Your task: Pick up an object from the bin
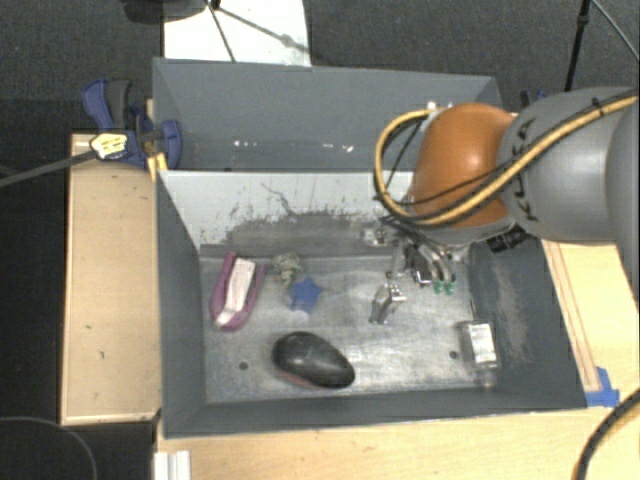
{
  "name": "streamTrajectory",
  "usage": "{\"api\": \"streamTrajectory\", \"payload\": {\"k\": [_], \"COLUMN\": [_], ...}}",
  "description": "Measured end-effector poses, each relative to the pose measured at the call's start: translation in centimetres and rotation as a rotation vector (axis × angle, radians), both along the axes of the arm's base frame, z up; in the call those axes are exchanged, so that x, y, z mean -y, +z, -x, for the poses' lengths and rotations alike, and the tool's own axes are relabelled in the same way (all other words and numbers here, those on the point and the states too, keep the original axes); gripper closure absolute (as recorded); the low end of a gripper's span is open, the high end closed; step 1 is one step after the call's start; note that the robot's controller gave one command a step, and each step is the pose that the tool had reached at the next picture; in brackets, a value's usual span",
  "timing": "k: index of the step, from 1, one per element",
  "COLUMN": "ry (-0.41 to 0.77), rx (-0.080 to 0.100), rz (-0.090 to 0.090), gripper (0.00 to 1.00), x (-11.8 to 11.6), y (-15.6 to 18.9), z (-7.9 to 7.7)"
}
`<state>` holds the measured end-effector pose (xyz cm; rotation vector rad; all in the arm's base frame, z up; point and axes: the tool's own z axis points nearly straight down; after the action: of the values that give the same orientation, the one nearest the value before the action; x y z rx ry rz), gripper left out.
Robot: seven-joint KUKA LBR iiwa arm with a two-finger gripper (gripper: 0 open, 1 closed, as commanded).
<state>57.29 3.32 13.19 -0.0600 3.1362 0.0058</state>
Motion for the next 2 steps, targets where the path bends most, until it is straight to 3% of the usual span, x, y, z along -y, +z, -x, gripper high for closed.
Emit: {"api": "streamTrajectory", "payload": {"k": [1,2], "ry": [0.079,0.096], "rx": [0.003,-0.010], "rz": [0.000,0.004], "gripper": [0.00,0.00], "x": [-5.8,-6.7], "y": [3.0,-4.9], "z": [-1.3,0.9]}}
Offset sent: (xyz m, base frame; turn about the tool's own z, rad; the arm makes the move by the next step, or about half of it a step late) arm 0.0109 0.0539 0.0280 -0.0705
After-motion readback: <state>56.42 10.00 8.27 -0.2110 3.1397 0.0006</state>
